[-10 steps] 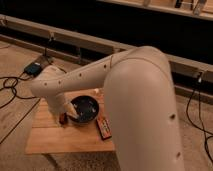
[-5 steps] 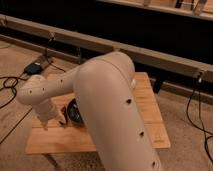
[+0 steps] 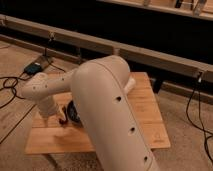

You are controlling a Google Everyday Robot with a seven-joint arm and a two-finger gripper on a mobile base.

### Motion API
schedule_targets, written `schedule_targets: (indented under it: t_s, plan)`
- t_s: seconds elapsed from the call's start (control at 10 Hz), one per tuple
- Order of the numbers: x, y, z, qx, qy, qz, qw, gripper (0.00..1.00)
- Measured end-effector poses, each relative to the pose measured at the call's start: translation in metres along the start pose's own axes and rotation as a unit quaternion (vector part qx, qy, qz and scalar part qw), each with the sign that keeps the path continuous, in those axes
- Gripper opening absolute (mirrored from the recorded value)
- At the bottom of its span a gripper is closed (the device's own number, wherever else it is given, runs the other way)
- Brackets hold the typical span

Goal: Place the pepper in the ceramic bowl

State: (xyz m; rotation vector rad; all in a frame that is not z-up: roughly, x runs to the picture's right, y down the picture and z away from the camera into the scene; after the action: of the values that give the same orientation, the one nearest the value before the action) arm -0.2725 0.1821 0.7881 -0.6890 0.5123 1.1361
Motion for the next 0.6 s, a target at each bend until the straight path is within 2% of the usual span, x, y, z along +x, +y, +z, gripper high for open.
schedule_targets:
  t_s: [0.4, 0.6]
  plan:
    - [-0.001, -0.006, 0.022, 0.001, 0.025, -0.004, 0.9997, 0.65]
    - [-0.006, -0.012, 0.031, 0.002, 0.031, -0.001, 0.9995, 0.65]
